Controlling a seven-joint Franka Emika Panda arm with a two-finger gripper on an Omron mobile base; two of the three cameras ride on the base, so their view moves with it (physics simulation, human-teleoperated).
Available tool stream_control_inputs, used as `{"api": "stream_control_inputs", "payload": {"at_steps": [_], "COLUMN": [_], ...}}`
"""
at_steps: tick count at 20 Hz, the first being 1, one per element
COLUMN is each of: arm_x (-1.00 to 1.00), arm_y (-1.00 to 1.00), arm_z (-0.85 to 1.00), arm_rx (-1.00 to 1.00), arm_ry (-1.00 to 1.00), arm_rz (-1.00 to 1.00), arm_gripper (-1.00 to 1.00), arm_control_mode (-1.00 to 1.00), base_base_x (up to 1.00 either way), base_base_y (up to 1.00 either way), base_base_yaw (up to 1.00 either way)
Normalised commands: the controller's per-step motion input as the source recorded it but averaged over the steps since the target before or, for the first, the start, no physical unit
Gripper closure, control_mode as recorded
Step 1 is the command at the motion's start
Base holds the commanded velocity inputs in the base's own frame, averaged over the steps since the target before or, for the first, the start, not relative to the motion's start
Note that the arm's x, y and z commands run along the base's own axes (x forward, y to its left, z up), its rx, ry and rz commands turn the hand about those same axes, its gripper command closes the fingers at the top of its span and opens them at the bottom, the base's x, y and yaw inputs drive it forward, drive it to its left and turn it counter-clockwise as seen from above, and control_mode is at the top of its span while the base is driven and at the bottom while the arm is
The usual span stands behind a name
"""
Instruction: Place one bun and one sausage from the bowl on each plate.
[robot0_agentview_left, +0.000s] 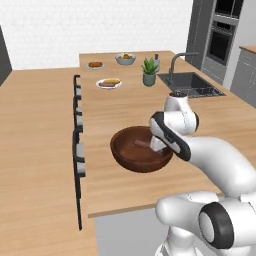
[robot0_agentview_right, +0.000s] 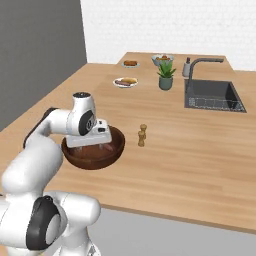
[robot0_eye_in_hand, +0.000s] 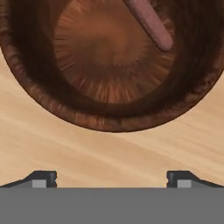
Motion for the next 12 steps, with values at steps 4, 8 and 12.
{"api": "stream_control_inputs", "payload": {"at_steps": [4,8,12], "arm_x": [0.97,0.97,0.79], "arm_y": [0.18,0.19,0.0], "arm_z": [-0.8,-0.18,0.0], "arm_rx": [-0.09,-0.02,0.0], "arm_ry": [0.0,0.0,0.0], "arm_rz": [0.15,0.0,0.0], "arm_gripper": [-1.0,-1.0,-1.0], "arm_control_mode": [-1.0,-1.0,-1.0], "base_base_x": [0.0,0.0,0.0], "base_base_y": [0.0,0.0,0.0], "base_base_yaw": [0.0,0.0,0.0]}}
